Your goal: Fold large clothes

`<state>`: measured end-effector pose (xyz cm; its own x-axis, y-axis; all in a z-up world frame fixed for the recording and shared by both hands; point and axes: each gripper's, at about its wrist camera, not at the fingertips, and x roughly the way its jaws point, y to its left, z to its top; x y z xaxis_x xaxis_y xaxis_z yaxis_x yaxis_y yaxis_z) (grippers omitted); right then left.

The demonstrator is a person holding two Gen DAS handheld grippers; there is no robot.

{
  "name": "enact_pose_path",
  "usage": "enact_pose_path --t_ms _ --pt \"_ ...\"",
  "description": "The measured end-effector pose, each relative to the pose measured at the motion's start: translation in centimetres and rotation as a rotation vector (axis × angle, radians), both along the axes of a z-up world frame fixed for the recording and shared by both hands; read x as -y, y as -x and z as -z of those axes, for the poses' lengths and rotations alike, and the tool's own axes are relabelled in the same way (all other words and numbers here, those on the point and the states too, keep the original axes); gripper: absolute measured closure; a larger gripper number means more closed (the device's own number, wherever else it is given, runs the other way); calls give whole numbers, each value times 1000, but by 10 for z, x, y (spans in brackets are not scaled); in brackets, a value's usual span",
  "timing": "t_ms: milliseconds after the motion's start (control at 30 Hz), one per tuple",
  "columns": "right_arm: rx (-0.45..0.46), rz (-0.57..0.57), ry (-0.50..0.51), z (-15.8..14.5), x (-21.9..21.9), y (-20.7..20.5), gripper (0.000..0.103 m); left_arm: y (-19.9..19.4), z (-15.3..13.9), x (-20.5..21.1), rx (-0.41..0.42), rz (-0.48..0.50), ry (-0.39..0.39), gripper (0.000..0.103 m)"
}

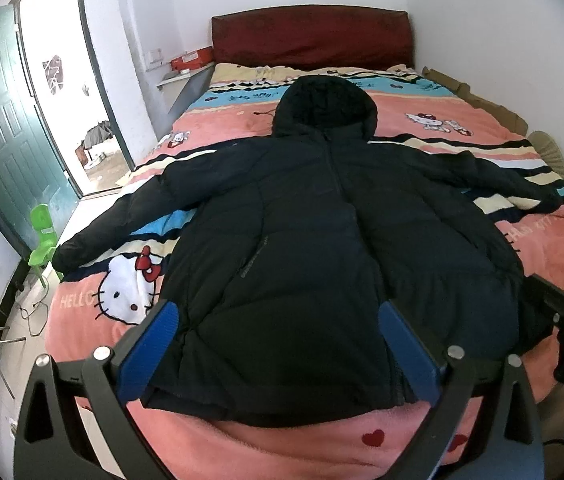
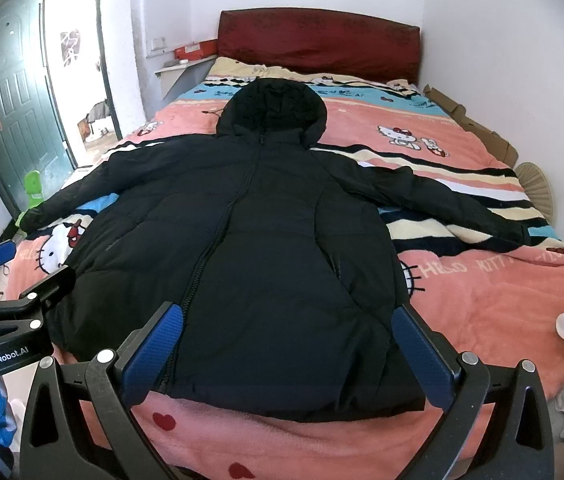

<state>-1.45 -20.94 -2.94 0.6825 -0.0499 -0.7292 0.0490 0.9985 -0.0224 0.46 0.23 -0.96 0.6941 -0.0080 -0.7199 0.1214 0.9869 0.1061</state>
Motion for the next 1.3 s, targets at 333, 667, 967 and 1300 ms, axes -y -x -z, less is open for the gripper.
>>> enact_pose_path --t_ms 333,667,967,1300 --pt "-7 2 0 5 0 -5 1 -3 2 -1 -5 -1 1 2" --pt "-20 -5 1 11 4 -14 1 -5 4 -1 1 2 -6 2" --pt "-34 -8 -4 14 4 -23 1 -17 5 -1 5 10 -8 2" --pt "-40 -12 -16 6 11 -47 1 -37 2 5 -33 23 -15 2"
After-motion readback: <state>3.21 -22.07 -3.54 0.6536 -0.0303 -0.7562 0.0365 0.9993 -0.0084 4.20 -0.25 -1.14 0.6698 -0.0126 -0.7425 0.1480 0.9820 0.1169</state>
